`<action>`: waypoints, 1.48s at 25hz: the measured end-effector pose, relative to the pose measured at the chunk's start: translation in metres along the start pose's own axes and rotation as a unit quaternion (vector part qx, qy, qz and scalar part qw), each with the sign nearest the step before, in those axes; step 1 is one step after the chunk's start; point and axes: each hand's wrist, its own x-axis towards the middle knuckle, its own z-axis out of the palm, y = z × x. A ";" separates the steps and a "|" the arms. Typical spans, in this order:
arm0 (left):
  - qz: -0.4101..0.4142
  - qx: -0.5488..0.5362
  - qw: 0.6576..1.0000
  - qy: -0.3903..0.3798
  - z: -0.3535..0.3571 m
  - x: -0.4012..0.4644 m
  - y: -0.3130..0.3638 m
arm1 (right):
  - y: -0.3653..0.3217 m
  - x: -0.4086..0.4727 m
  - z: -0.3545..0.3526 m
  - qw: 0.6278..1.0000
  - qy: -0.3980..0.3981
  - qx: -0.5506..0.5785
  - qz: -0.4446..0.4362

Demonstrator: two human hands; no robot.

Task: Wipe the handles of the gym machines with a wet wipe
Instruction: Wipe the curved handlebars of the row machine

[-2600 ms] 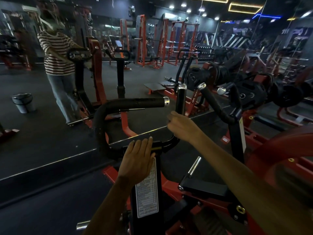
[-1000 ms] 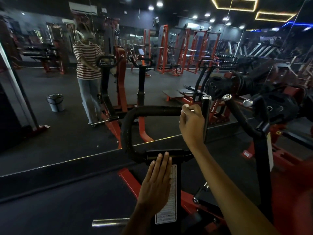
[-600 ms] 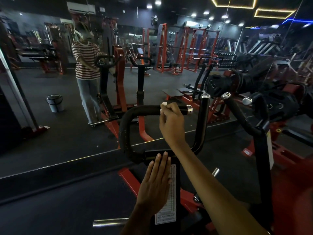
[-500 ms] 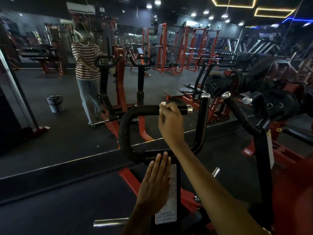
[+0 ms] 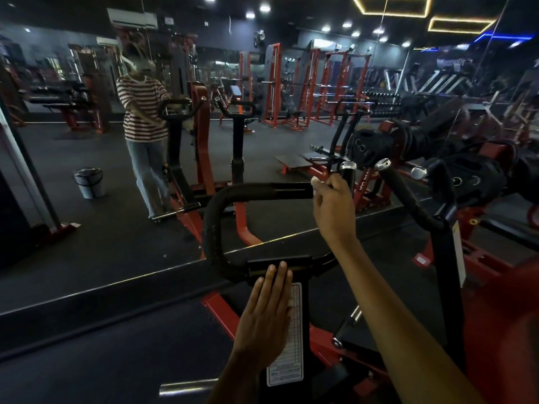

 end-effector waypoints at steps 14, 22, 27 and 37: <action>0.019 0.027 0.999 -0.013 0.001 0.000 -0.001 | 0.003 -0.024 -0.005 0.990 0.052 0.128 0.041; 0.011 0.012 1.000 -0.005 -0.004 0.003 -0.007 | -0.008 -0.029 0.022 0.984 0.059 0.155 0.066; 0.015 0.006 1.000 -0.005 -0.002 0.003 -0.007 | -0.034 -0.030 0.038 0.981 0.052 0.185 0.013; 0.021 0.017 1.000 0.000 -0.003 0.003 -0.008 | -0.012 -0.024 0.035 0.980 0.070 0.183 0.044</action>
